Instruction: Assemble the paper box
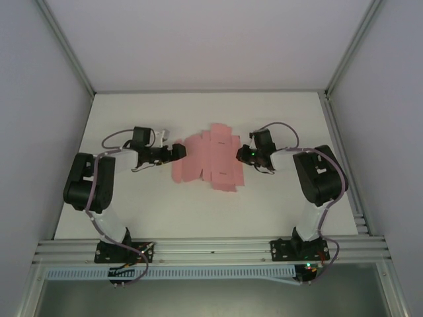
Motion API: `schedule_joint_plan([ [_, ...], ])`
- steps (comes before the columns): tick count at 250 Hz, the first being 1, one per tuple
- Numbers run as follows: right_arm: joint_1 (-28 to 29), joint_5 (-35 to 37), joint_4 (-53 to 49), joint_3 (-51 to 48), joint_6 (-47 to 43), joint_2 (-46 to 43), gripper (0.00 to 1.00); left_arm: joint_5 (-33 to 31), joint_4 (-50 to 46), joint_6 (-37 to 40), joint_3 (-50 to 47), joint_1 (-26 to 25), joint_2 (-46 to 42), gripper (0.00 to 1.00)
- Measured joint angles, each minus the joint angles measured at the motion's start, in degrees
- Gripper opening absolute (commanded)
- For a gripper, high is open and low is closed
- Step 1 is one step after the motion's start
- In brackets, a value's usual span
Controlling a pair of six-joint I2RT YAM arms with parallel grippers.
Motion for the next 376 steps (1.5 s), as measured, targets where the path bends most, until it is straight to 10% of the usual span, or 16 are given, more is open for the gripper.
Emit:
schedule_joint_plan([
  [151,-1.7,-4.5,12.2,-5.8,2.8,-0.2,0.13,17.5,47.7,-25.6,-6.1,-4.4,7.1,0.87],
  [250,-2.3,-6.3,17.4,-8.0,4.3,0.1,0.14,-1.2,9.3,-4.1,15.4,-15.9,8.5,0.85],
  [376,-2.7,-7.6,20.5,-9.1,4.8,0.4,0.14,-2.1,-0.4,0.7,19.6,-19.4,10.8,1.0],
])
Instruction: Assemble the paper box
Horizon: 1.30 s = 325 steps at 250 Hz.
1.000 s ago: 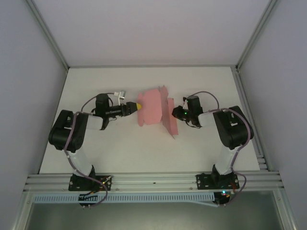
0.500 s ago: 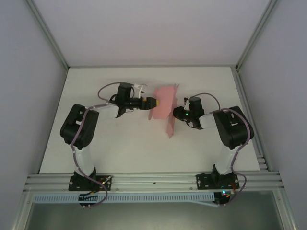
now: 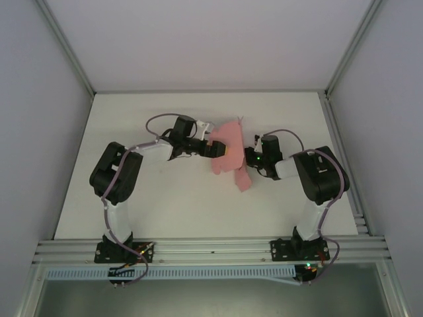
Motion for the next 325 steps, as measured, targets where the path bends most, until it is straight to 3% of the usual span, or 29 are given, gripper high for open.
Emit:
schedule_joint_plan([
  [62,0.0,-0.1,-0.2,-0.2,-0.6,-0.2,0.14,2.9,4.2,-2.6,-0.4,-0.1,-0.2,0.97],
  [96,0.1,0.5,-1.5,-0.1,-1.0,-0.8,0.15,2.1,4.5,-4.2,-2.9,-0.2,-3.1,0.82],
  [131,0.3,1.8,-3.3,-0.1,-1.1,-1.6,0.16,0.2,3.8,-4.4,-5.6,0.5,-8.5,0.74],
  [156,0.5,2.8,-4.7,-0.1,-1.5,-2.2,0.16,-0.7,3.5,-4.9,-7.5,1.5,-12.1,0.53],
  [212,0.9,5.1,-9.2,-0.2,-2.6,-5.0,0.28,-6.0,-2.9,-3.1,-8.7,3.2,-16.8,0.0],
  [261,0.3,8.3,-14.6,-0.9,-3.9,-11.0,0.45,-11.5,-9.9,1.4,-9.4,3.4,-21.2,0.0],
  [325,0.4,9.6,-24.2,-1.3,-7.3,-29.3,0.77,-13.2,-10.2,10.3,-12.2,3.5,-29.1,0.0],
])
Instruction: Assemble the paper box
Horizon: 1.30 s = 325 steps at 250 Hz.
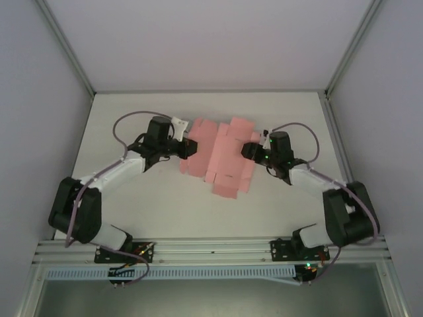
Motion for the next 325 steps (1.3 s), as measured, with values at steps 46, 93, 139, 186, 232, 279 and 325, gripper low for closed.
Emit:
schedule_joint_plan([
  [46,-1.0,0.6,-1.2,-3.9,-3.2,-14.1,0.93,3.4,3.3,5.8,-0.3,0.0,-11.0,0.0],
  [93,-3.0,-0.7,1.8,-12.5,-3.7,-23.4,0.97,7.0,6.9,8.0,-0.9,0.0,-18.6,0.0],
  [139,-3.4,-6.1,9.6,-16.0,-3.6,-24.9,0.94,11.7,9.5,8.2,-2.3,0.0,-23.1,0.0],
  [186,-3.8,-10.5,18.0,-16.0,-4.0,-25.6,0.92,14.4,11.1,7.7,-3.1,0.0,-26.6,0.0],
  [232,-3.9,-13.7,25.5,-15.9,-4.7,-24.9,0.84,17.2,13.3,6.4,-3.5,0.0,-28.3,0.0],
  [279,-4.0,-15.9,30.4,-15.4,-5.2,-22.0,0.77,18.2,14.4,5.9,-3.7,0.0,-29.5,0.0],
  [325,-4.1,-18.8,32.6,-13.7,-5.4,-19.3,0.39,18.3,14.7,5.7,-3.8,0.0,-30.1,0.0],
])
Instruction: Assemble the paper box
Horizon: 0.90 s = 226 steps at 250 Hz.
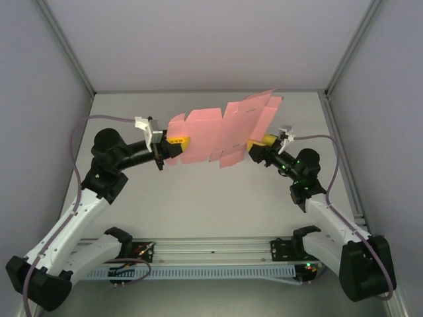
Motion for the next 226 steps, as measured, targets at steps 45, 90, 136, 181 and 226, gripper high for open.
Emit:
schedule_joint_plan([
  [45,0.0,-1.3,0.5,0.6,-1.8,0.5,0.22,-0.7,0.1,0.0,-0.7,0.0,-0.2,0.0],
  [90,-0.2,-1.7,-0.9,0.7,-4.0,0.5,0.1,-2.7,0.2,-0.3,-1.6,0.0,-0.2,0.0],
  [136,-0.2,-1.9,-4.9,0.9,-6.9,-0.8,0.0,-6.7,0.8,-1.0,-3.1,0.0,-0.2,0.15],
  [181,0.0,3.0,-17.0,5.4,-12.8,-1.7,0.0,-17.9,-4.4,-2.4,-4.1,0.0,-0.2,1.0],
  [226,4.2,11.5,-28.5,7.8,-21.4,1.7,0.0,-34.8,-14.2,-5.9,-6.7,0.0,-0.2,1.0],
])
